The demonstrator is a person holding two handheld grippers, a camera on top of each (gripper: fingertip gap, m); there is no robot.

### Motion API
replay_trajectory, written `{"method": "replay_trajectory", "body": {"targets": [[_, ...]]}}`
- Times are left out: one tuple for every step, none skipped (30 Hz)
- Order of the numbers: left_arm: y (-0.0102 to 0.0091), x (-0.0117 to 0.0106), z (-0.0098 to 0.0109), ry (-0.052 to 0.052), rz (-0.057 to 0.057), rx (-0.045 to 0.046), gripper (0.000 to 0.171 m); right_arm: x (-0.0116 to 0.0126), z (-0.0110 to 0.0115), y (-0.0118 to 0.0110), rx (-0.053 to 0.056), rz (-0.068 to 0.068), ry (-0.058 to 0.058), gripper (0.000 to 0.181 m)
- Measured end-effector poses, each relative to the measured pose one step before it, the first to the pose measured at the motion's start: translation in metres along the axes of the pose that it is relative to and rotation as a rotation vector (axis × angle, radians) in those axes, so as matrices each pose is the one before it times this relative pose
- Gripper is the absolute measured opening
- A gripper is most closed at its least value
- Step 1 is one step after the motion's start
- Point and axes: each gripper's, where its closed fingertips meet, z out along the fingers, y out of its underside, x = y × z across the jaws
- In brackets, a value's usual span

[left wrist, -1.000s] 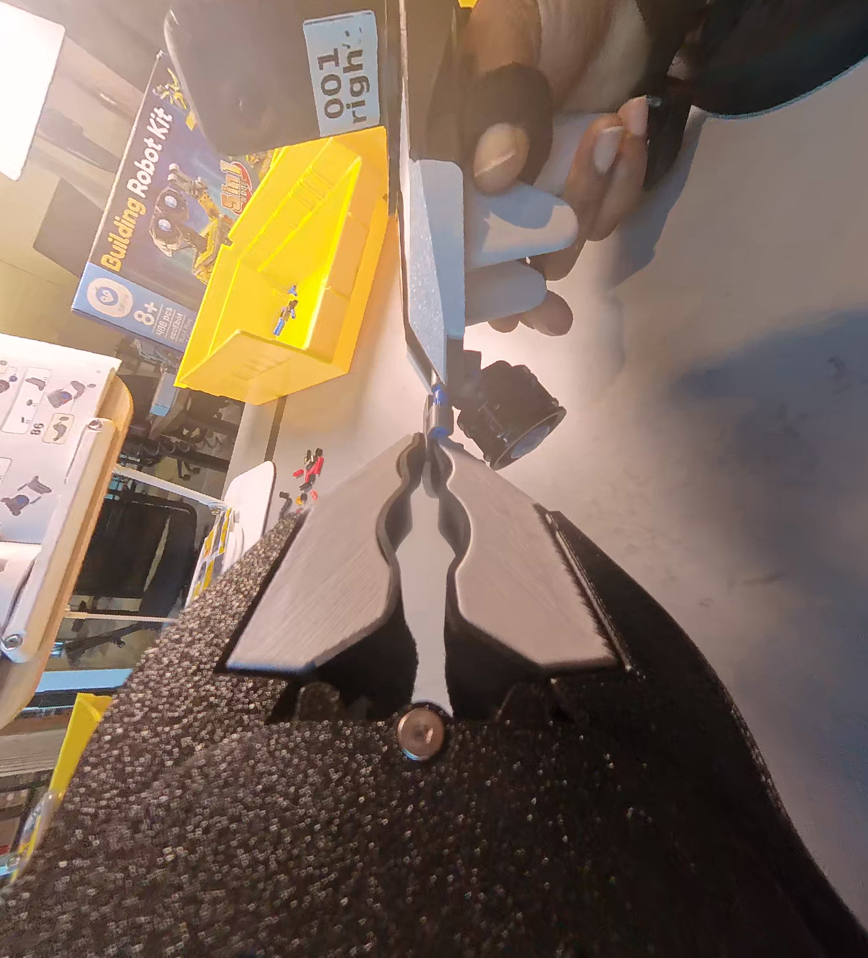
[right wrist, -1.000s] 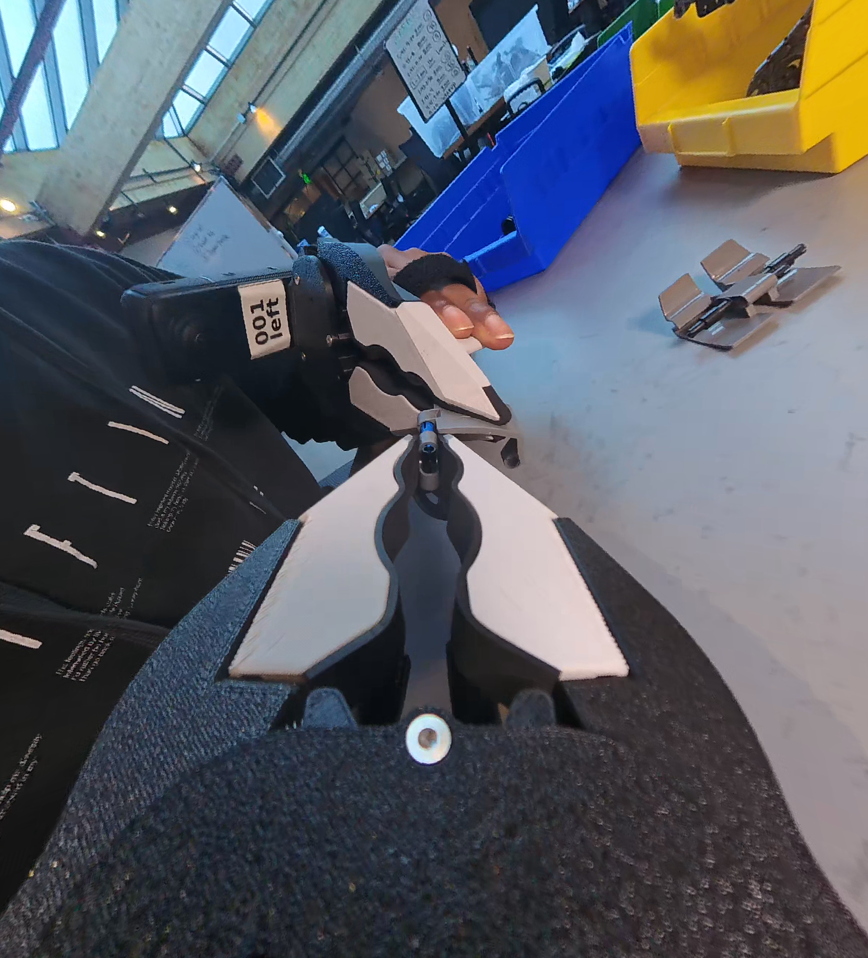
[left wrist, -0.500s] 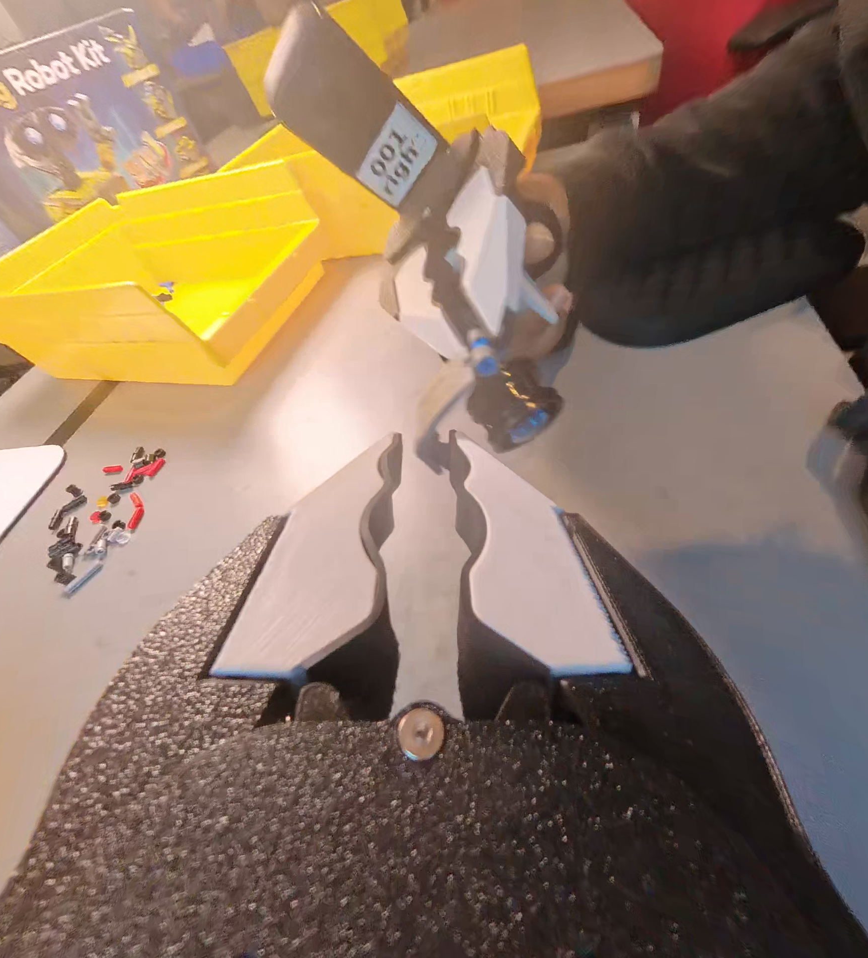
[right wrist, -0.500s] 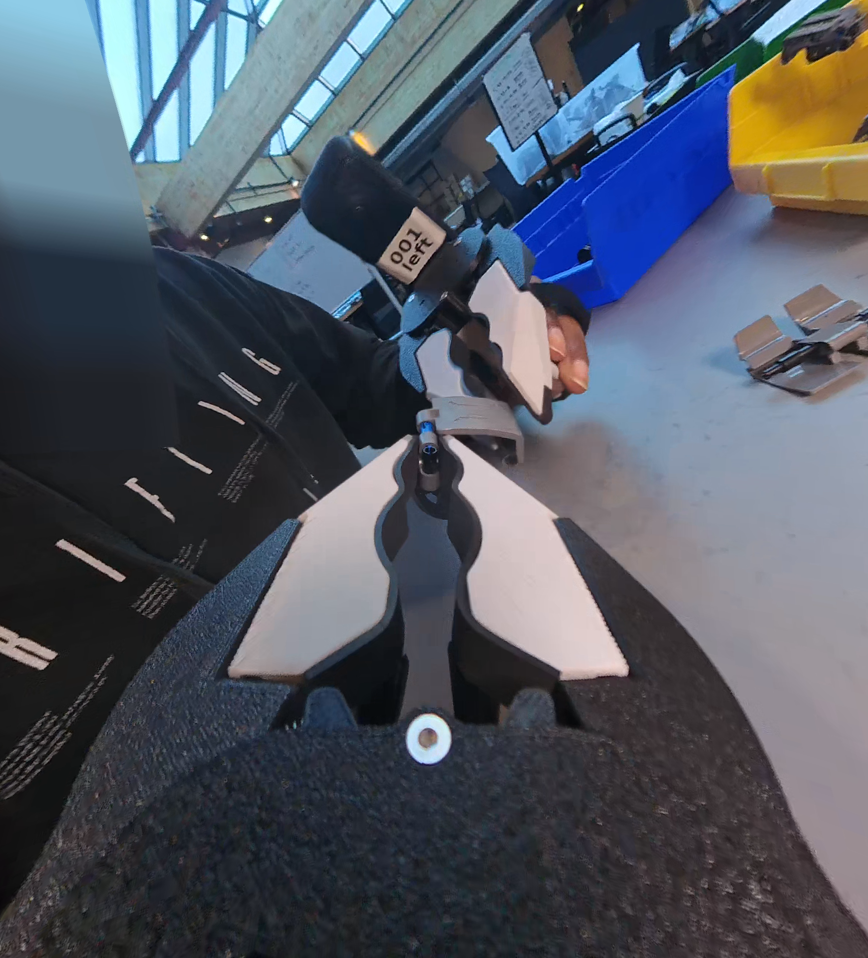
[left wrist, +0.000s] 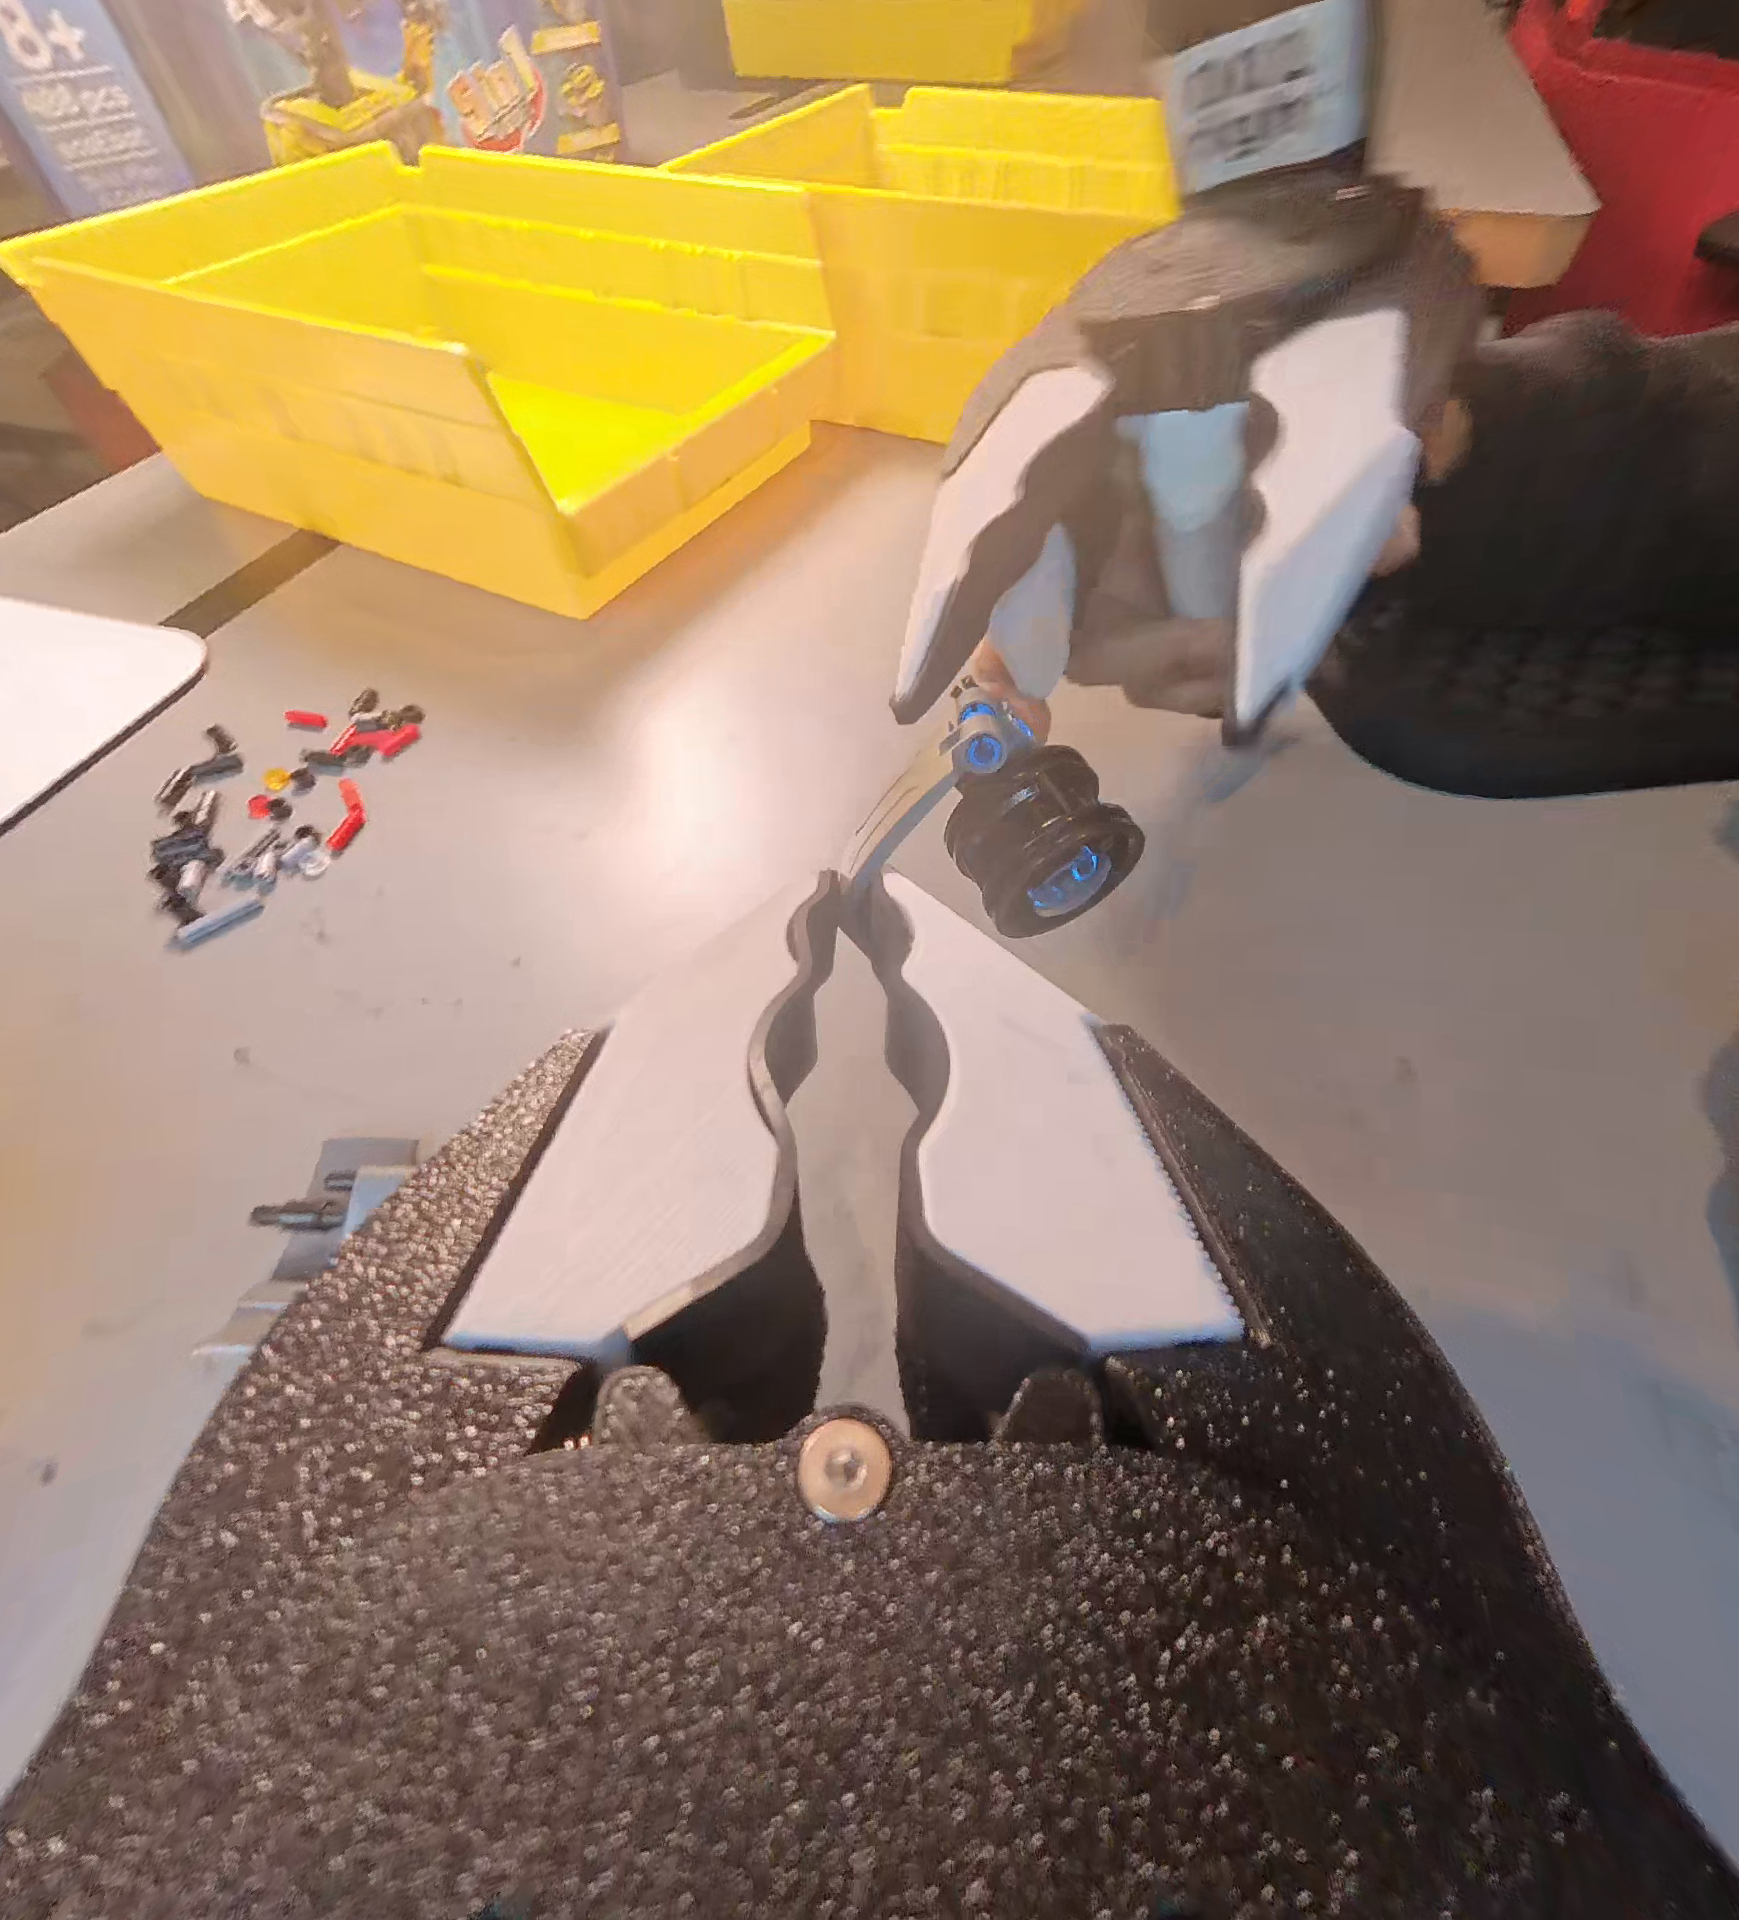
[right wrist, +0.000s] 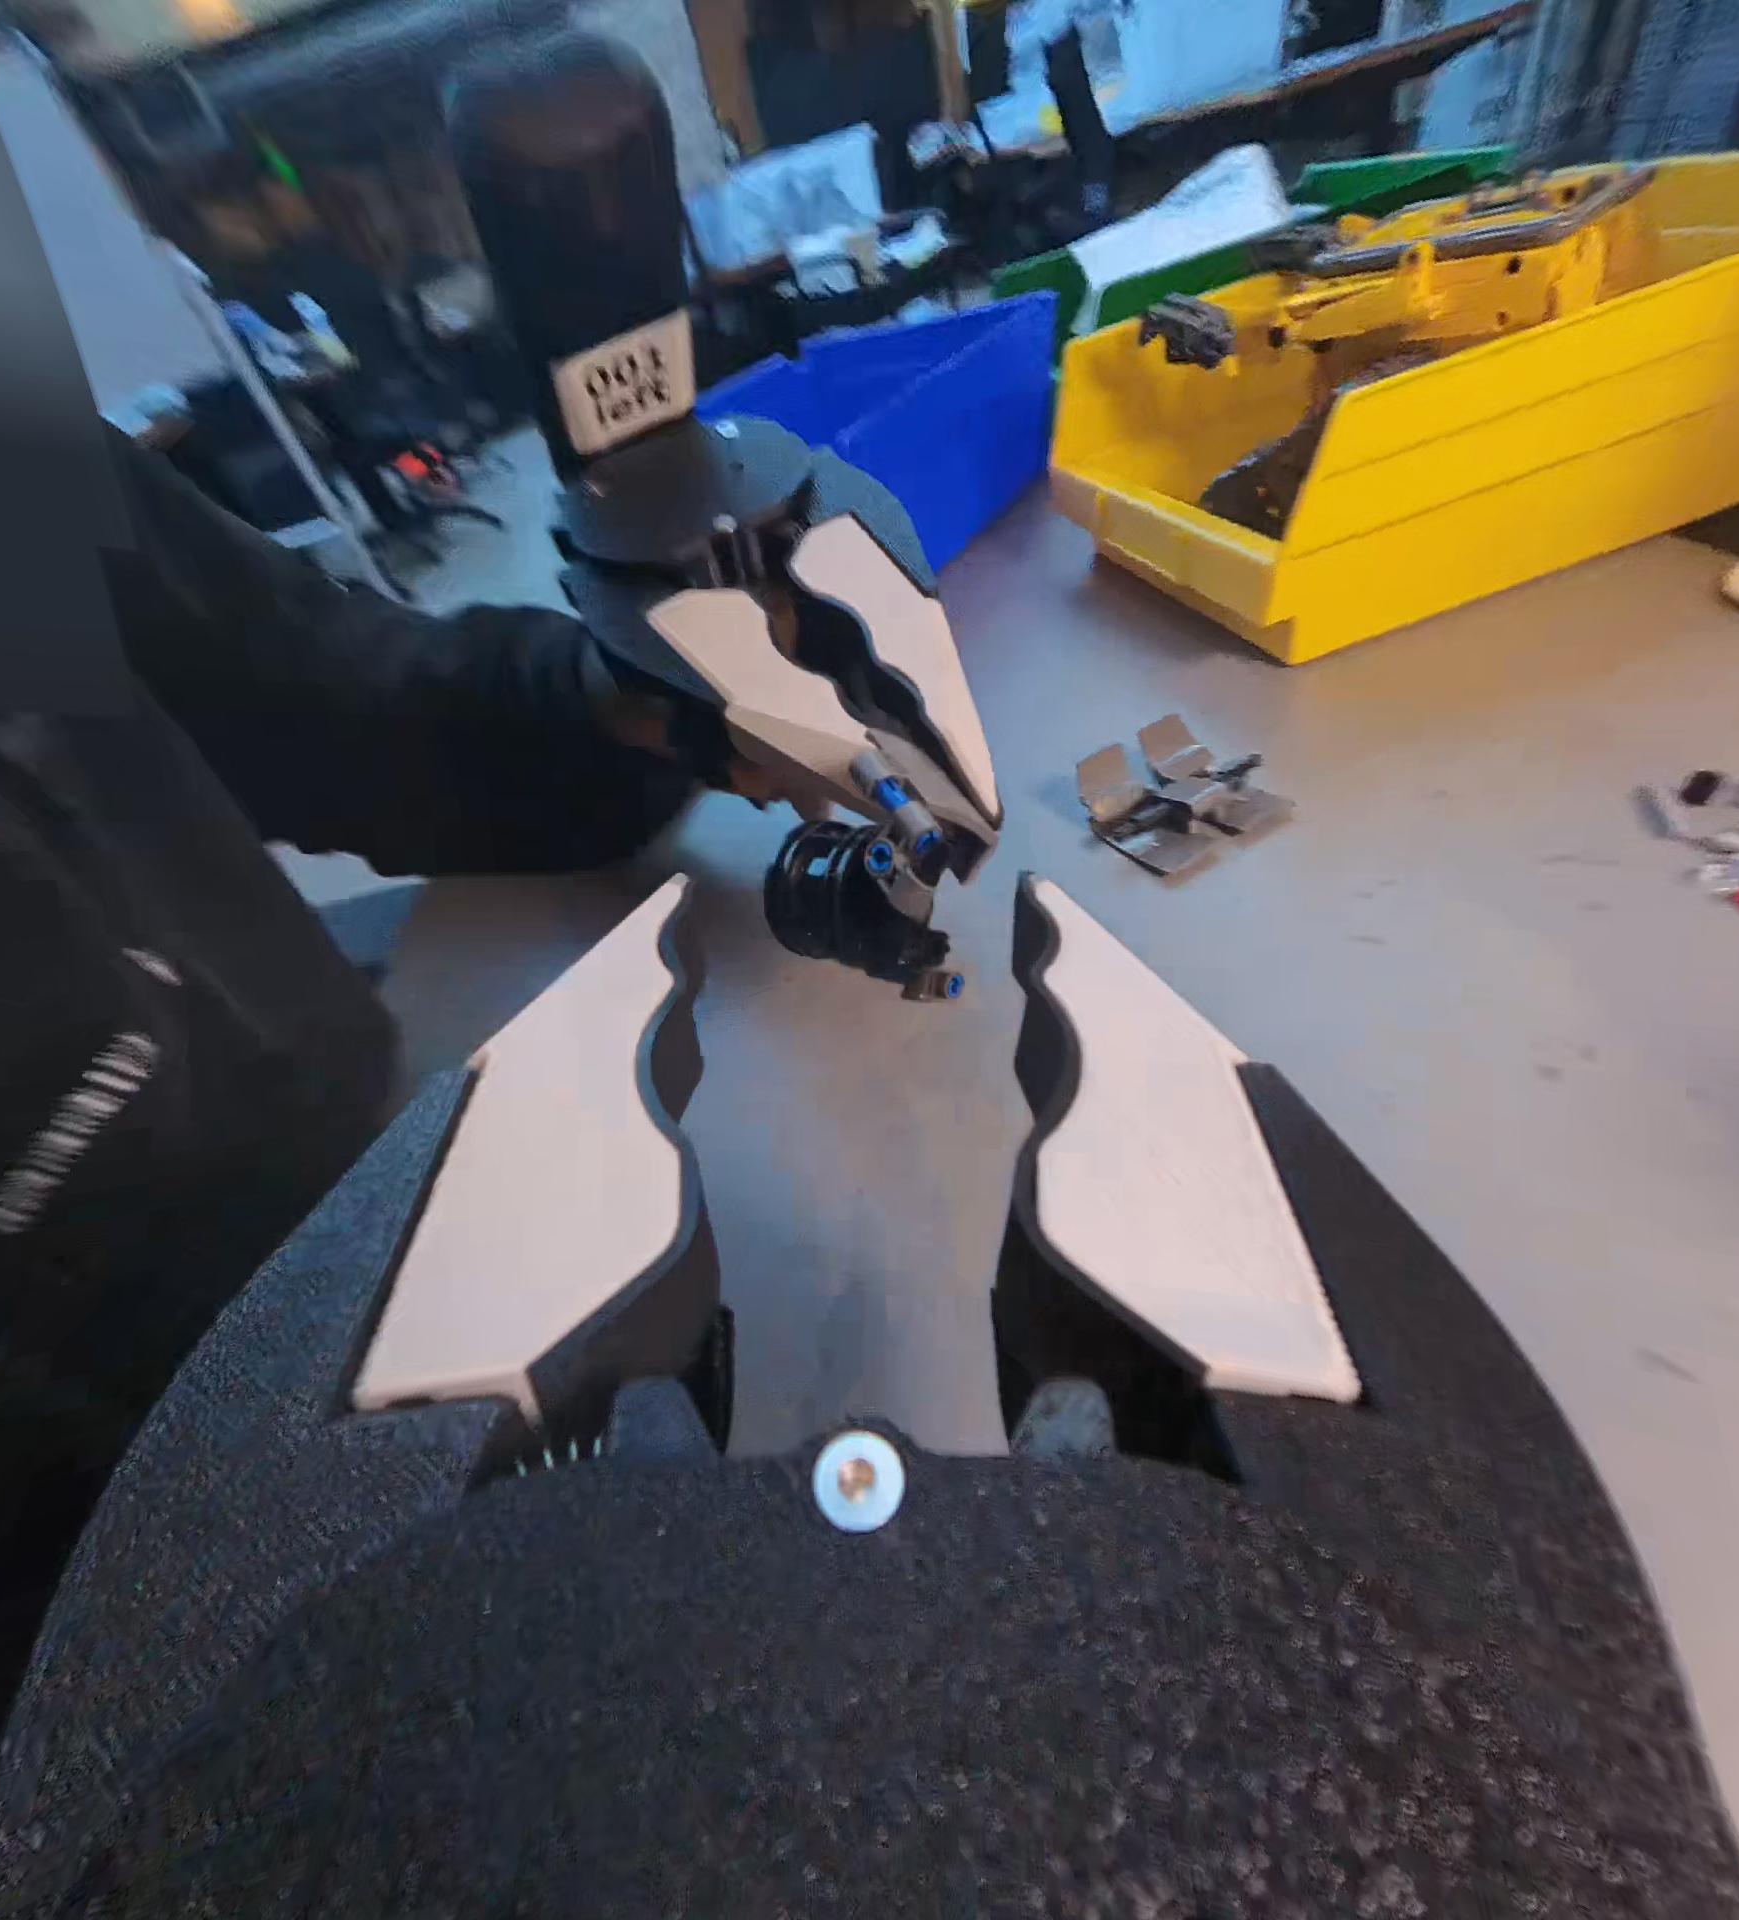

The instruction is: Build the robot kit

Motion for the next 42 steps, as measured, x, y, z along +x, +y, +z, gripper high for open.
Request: {"method": "replay_trajectory", "body": {"targets": [[0.00117,-0.00476,-0.00008,-0.0274,-0.0092,-0.00676,0.004,0.00524,0.00520,0.00508,-0.0537,-0.0752,0.0887,0.068],[0.00124,-0.00327,0.00026,-0.0193,-0.0071,-0.00775,0.004,0.00508,0.00606,0.00412,-0.0448,-0.0542,0.0853,0.070],[0.00037,-0.00286,0.00026,-0.0201,-0.0092,-0.00203,0.004,0.00582,0.00675,0.00295,-0.0309,-0.0195,0.0841,0.069],[-0.00051,-0.00155,0.00017,-0.0132,-0.0098,0.00413,0.004,-0.00016,0.00730,0.00152,-0.0159,0.0037,0.0370,0.070],[-0.00018,-0.00088,0.00013,-0.0090,-0.0101,0.00026,0.004,-0.00170,0.00600,-0.00086,0.0025,0.0118,0.0207,0.068],[-0.00024,-0.00100,-0.00015,-0.0118,-0.0036,0.00060,0.004,0.00052,0.00372,-0.00096,0.0025,-0.0052,0.0261,0.063],[-0.00014,-0.00118,-0.00068,-0.0127,0.0043,-0.00142,0.004,0.00304,0.00168,-0.00092,0.0004,-0.0232,0.0322,0.053],[0.00003,-0.00113,-0.00064,-0.0116,0.0113,-0.00437,0.004,0.00277,-0.00004,-0.00309,0.0173,-0.0219,0.0237,0.044],[-0.00104,-0.00146,-0.00095,-0.0139,0.0120,0.00314,0.004,0.00029,-0.00025,-0.00285,0.0163,-0.0006,0.0013,0.043],[-0.00107,-0.00083,-0.00094,-0.0091,0.0090,0.00341,0.004,-0.00019,0.00031,-0.00068,0.0020,0.0119,-0.0044,0.043],[-0.00011,-0.00076,-0.00031,-0.0087,0.0110,-0.00186,0.004,0.00002,0.00037,-0.00016,0.0007,0.0078,-0.0019,0.043],[0.00023,-0.00076,-0.00002,-0.0126,0.0146,-0.00099,0.004,0.00055,0.00060,0.00084,-0.0053,0.0005,0.0031,0.043],[0.00006,-0.00050,0.00008,-0.0148,0.0188,-0.00030,0.004,0.00031,0.00026,0.00030,-0.0018,-0.0044,0.0035,0.042],[-0.00013,-0.00043,-0.00011,-0.0148,0.0193,-0.00064,0.004,0.00032,0.00005,0.00019,-0.0006,0.0017,-0.0005,0.042],[-0.00100,-0.00091,-0.00043,-0.0166,0.0152,0.00352,0.005,-0.00074,-0.00009,-0.00007,0.0047,0.0253,-0.0151,0.041],[-0.00152,-0.00106,-0.00078,-0.0145,0.0103,0.00733,0.005,-0.00172,-0.00018,-0.00056,0.0141,0.0609,-0.0348,0.041],[-0.00180,-0.00052,-0.00101,-0.0074,0.0070,0.00772,0.005,-0.00128,-0.00044,-0.00086,0.0210,0.0888,-0.0435,0.040],[-0.00197,0.00035,-0.00100,-0.0019,0.0056,0.00713,0.005,-0.00148,-0.00063,-0.00111,0.0259,0.1022,-0.0508,0.040],[-0.00202,0.00058,-0.00075,-0.0022,0.0063,0.00696,0.006,-0.00168,-0.00088,-0.00119,0.0242,0.0992,-0.0518,0.040],[-0.00164,0.00071,-0.00072,-0.0027,0.0099,0.00534,0.006,-0.00174,-0.00082,-0.00154,0.0235,0.0872,-0.0487,0.040],[-0.00195,0.00061,-0.00083,-0.0045,0.0150,0.00702,0.006,-0.00175,-0.00066,-0.00162,0.0210,0.0817,-0.0480,0.040],[-0.00222,-0.00034,-0.00113,-0.0102,0.0181,0.00768,0.006,-0.00256,-0.00009,-0.00074,0.0141,0.0746,-0.0508,0.039],[-0.00207,-0.00051,-0.00134,-0.0098,0.0199,0.00654,0.005,-0.00187,0.00005,0.00010,0.0081,0.0729,-0.0451,0.039],[-0.00078,0.00009,-0.00064,-0.0042,0.0174,-0.00221,0.004,-0.00003,0.00023,0.00076,0.0031,0.0479,-0.0244,0.040],[0.00024,0.00080,-0.00027,0.0015,0.0125,-0.00529,0.003,-0.00008,0.00012,0.00125,-0.0055,0.0092,-0.0139,0.040],[-0.00039,0.00073,-0.00037,0.0011,0.0062,0.00148,0.003,-0.00042,-0.00031,0.00029,-0.0016,-0.0145,-0.0077,0.041],[-0.00141,0.00057,-0.00070,0.0020,0.0037,0.00670,0.003,-0.00136,-0.00063,-0.00094,0.0047,-0.0071,-0.0104,0.041],[-0.00170,0.00097,-0.00065,0.0038,0.0048,0.00551,0.003,-0.00104,-0.00072,-0.00135,0.0051,0.0102,-0.0116,0.041],[-0.00187,0.00145,-0.00068,0.0046,0.0088,0.00695,0.002,0.00052,-0.00108,-0.00237,0.0123,0.0175,-0.0081,0.041],[-0.00097,0.00085,-0.00021,-0.0035,0.0138,0.00364,0.001,0.00023,-0.00169,-0.00304,0.0167,0.0168,-0.0131,0.041],[0.00072,0.00025,0.00015,-0.0072,0.0215,-0.00606,0.001,-0.00019,-0.00145,-0.00024,-0.0026,0.0033,-0.0086,0.040],[0.00057,0.00080,0.00028,-0.0020,0.0194,-0.00253,0.001,0.00039,-0.00080,0.00219,-0.0196,-0.0187,0.0045,0.040],[-0.00028,0.00087,0.00006,0.0023,0.0124,0.00384,0.001,0.00048,-0.00069,-0.00024,-0.0006,-0.0334,0.0116,0.039],[0.00057,0.00020,0.00026,0.0004,0.0055,-0.00172,0.001,0.00014,-0.00067,-0.00211,0.0094,-0.0176,0.0086,0.039],[0.00043,0.00004,0.00019,0.0024,0.0040,0.00166,0.001,-0.00005,-0.00038,-0.00176,0.0068,-0.0116,0.0036,0.039],[-0.00013,0.00001,-0.00015,0.0036,0.0052,0.00685,0.002,-0.00035,-0.00021,-0.00119,0.0031,-0.0164,0.0029,0.039],[0.00042,-0.00020,0.00009,0.0003,0.0050,0.00254,0.002,0.00017,-0.00014,-0.00137,0.0032,-0.0282,0.0121,0.039],[0.00042,0.00026,0.00015,0.0030,0.0033,0.00351,0.003,-0.00004,-0.00046,-0.00181,0.0046,-0.0459,0.0172,0.039],[-0.00142,0.00090,-0.00053,0.0105,0.0004,0.01729,0.006,-0.00056,-0.00067,-0.00107,-0.0055,-0.0437,0.0122,0.039],[-0.00383,0.00090,-0.00137,0.0193,-0.0177,0.03183,0.013,-0.00199,-0.00103,-0.00152,-0.0025,-0.0384,0.0014,0.039],[-0.00353,-0.00015,-0.00149,0.0250,-0.0475,0.02778,0.019,-0.00200,-0.00148,-0.00331,0.0096,-0.0295,0.0005,0.039],[-0.00269,0.00158,-0.00086,0.0481,-0.0729,0.02140,0.028,-0.00202,-0.00215,-0.00547,0.0247,-0.0280,0.0007,0.039]]}}
